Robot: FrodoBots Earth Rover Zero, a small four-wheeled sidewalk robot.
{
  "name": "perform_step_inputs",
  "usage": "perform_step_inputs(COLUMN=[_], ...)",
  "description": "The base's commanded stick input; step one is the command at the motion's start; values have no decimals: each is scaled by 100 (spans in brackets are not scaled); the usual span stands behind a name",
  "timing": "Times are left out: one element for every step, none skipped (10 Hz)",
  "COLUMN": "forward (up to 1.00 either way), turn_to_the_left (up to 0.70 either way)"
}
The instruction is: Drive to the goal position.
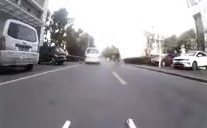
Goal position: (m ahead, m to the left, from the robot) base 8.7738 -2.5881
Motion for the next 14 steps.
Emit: perform_step_inputs(forward=[70,70,70,70,70,70,70,70,70,70,70,70,70,70], turn_to_the_left=[-11,-11,-6,-5,-6,-6,-5,-5,-5,-5,-5,-4,-2,-2])
